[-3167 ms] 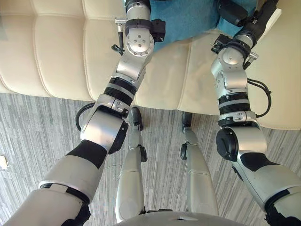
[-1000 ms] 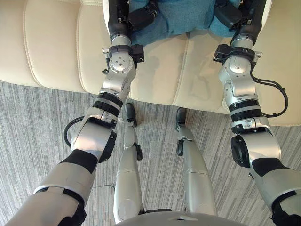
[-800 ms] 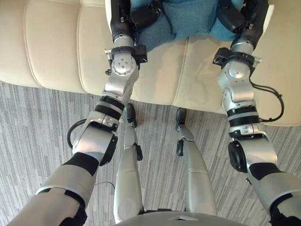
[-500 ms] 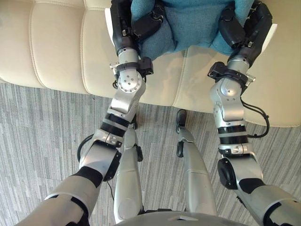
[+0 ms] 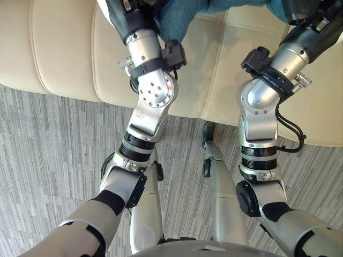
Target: Pick up cushions and gather them together orderly.
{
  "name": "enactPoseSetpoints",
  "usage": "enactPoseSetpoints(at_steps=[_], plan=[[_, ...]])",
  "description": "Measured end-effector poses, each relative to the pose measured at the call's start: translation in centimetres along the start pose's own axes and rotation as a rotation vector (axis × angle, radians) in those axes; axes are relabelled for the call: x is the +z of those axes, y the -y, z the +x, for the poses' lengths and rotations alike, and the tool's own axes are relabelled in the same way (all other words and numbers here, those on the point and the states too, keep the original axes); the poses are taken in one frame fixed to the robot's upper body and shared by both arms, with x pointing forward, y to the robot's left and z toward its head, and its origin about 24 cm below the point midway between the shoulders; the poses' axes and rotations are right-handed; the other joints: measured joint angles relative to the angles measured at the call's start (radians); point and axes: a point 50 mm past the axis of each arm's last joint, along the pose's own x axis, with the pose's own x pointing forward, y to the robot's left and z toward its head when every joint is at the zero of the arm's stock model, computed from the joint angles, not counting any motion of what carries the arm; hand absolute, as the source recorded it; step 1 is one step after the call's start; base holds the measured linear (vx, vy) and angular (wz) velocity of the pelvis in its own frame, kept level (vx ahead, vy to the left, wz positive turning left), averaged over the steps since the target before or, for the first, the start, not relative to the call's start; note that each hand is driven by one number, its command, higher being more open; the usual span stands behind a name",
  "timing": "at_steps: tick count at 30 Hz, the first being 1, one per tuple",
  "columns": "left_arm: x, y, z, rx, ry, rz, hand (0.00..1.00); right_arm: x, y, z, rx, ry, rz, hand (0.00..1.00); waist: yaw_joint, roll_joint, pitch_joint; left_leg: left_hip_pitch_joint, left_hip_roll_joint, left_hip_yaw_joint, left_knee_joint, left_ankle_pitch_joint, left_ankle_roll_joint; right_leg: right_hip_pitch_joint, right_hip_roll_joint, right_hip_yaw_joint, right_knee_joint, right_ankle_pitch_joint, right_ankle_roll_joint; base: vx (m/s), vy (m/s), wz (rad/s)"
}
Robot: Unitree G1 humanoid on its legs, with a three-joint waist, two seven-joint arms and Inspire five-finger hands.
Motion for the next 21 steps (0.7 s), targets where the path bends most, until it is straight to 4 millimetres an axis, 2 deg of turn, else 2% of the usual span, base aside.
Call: enactPoseSetpoints(at_steps=[2, 3, 4, 7, 10, 14, 16, 21], plan=[[-0.1, 0.3, 1.3, -0.002, -0.004, 0.021, 0.00, -0.4, -0.6, 0.4, -0.008, -0.019, -0.009, 0.00, -0.001, 0.000, 0.000, -0.009, -0.001, -0.001, 0.000, 0.002, 0.002, -0.011, -0.001, 0.000, 0.002, 0.002, 0.000, 0.05, 0.030, -0.01], [-0.2, 0.6, 2.2, -0.011, -0.012, 0.039, 1.00, -0.8, -1.2, 0.8, -0.018, -0.048, -0.018, 0.00, -0.003, 0.000, 0.000, -0.018, -0.002, -0.001, 0.000, 0.002, 0.003, -0.018, -0.002, -0.001, 0.002, 0.002, -0.001, 0.05, 0.035, 0.01], [-0.2, 0.9, 3.0, -0.025, -0.012, 0.063, 1.00, -1.2, -1.7, 1.1, -0.028, -0.078, -0.021, 1.00, -0.005, 0.000, 0.000, -0.027, -0.002, -0.001, 0.000, 0.003, 0.003, -0.027, -0.003, -0.001, 0.003, 0.002, -0.001, 0.04, 0.030, 0.01], [-0.3, 1.0, 4.0, -0.051, -0.030, 0.092, 1.00, -1.9, -2.1, 1.3, -0.039, -0.129, -0.054, 1.00, -0.005, 0.000, 0.000, -0.039, -0.004, 0.000, 0.000, 0.003, 0.003, -0.040, -0.004, -0.001, 0.003, 0.002, -0.001, 0.06, 0.038, 0.00], [-1.4, 0.4, 5.0, -0.052, -0.084, 0.158, 1.00, -2.9, -2.7, 0.9, -0.046, -0.188, -0.095, 1.00, -0.007, -0.001, 0.000, -0.042, -0.005, 0.006, 0.000, 0.003, 0.003, -0.046, -0.005, 0.002, 0.002, 0.002, -0.001, 0.07, 0.034, -0.02], [-1.1, 0.2, 6.5, -0.038, -0.087, 0.184, 1.00, -2.9, -3.5, 1.3, -0.049, -0.213, -0.093, 1.00, -0.007, -0.001, 0.001, -0.063, -0.005, 0.007, 0.000, 0.003, 0.003, -0.064, -0.005, 0.002, -0.001, 0.002, 0.000, 0.03, 0.018, -0.01], [-1.4, -0.4, 7.3, -0.026, -0.124, 0.206, 1.00, -3.6, -4.0, 1.2, -0.027, -0.269, -0.097, 1.00, -0.009, -0.004, 0.002, -0.071, -0.006, 0.008, 0.000, 0.003, 0.003, -0.072, -0.006, 0.004, -0.008, 0.012, 0.001, 0.03, 0.025, -0.03], [-2.6, -1.6, 7.6, -0.013, -0.206, 0.218, 1.00, -4.3, -4.3, 0.9, 0.020, -0.334, -0.085, 1.00, -0.010, -0.010, 0.006, -0.077, -0.010, 0.015, 0.000, 0.006, 0.008, -0.075, -0.010, 0.008, -0.024, 0.031, 0.005, 0.02, 0.024, -0.03]])
